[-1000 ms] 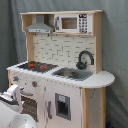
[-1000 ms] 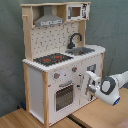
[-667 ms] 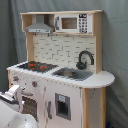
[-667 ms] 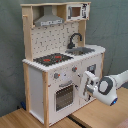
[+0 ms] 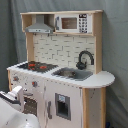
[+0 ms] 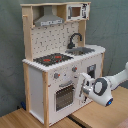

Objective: Play with the kitchen

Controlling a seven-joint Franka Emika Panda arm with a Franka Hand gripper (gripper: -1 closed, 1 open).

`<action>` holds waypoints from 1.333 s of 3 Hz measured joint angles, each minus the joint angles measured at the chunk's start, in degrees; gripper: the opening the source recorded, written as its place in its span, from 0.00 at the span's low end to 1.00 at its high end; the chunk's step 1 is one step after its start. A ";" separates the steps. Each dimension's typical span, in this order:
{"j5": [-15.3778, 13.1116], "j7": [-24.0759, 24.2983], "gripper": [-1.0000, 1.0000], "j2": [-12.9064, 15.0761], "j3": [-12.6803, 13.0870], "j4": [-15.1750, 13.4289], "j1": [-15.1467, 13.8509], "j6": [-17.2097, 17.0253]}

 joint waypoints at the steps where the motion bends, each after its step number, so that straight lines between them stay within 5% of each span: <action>1: -0.21 -2.62 1.00 -0.01 1.35 2.04 -3.54 2.95; 4: -0.21 -17.69 1.00 0.02 1.09 5.62 -8.76 9.83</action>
